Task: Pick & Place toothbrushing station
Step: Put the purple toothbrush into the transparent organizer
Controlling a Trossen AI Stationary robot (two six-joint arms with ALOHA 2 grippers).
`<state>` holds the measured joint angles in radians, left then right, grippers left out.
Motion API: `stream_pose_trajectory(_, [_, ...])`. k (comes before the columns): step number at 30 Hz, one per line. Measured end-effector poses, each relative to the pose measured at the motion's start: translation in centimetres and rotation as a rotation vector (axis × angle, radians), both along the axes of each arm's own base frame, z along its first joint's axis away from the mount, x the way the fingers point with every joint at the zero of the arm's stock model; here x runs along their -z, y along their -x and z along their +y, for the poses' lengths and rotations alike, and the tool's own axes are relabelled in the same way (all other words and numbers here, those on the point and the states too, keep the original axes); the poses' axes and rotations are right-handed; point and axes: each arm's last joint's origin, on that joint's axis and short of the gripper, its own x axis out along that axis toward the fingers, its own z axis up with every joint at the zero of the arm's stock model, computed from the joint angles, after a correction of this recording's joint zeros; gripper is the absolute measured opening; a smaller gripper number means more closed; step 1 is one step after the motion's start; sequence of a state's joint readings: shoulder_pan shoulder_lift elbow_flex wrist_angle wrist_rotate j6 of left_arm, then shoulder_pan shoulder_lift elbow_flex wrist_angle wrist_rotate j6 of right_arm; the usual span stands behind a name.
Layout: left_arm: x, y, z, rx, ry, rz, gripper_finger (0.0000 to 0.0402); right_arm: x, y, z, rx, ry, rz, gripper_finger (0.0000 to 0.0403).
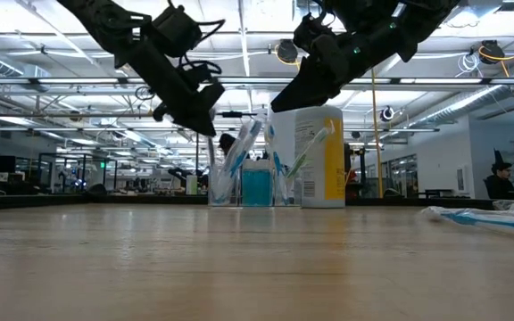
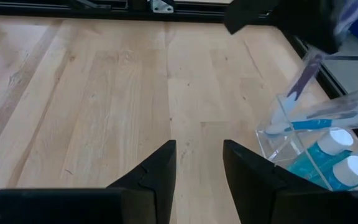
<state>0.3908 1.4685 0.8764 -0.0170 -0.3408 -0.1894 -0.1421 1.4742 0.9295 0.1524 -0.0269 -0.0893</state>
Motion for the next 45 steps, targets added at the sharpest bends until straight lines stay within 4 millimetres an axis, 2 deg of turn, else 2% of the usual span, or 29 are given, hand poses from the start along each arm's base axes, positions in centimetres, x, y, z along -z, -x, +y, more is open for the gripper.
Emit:
stream_pose_trajectory(12, [0.09,-0.1,-0.23,0.157,0.06,-0.003,0.0033,0.0,0.0,0.0,0.0,0.0,0.0,0.0118])
stream_pose_trajectory(26, [0.35,0.03,-0.38,0.174,0.084,0.022,0.0042,0.01,-0.01,0.0,0.011,-0.022,-0.002,0.0118])
stream_pose_trajectory(34, [0.39,0.07,-0.39,0.219,0.036,0.07,0.0045,0.01,-0.01,0.0,0.011,-0.022,-0.002,0.0118])
stream_pose_trajectory(37, [0.41,0.09,-0.4,0.219,0.037,0.072,0.0063,0.01,-0.01,0.0,0.011,-0.022,-0.002,0.0118])
stream_pose_trajectory(45, [0.55,0.14,-0.55,0.213,0.056,0.077,0.0143,0.01,0.0,0.0,0.013,-0.026,-0.003,0.0118])
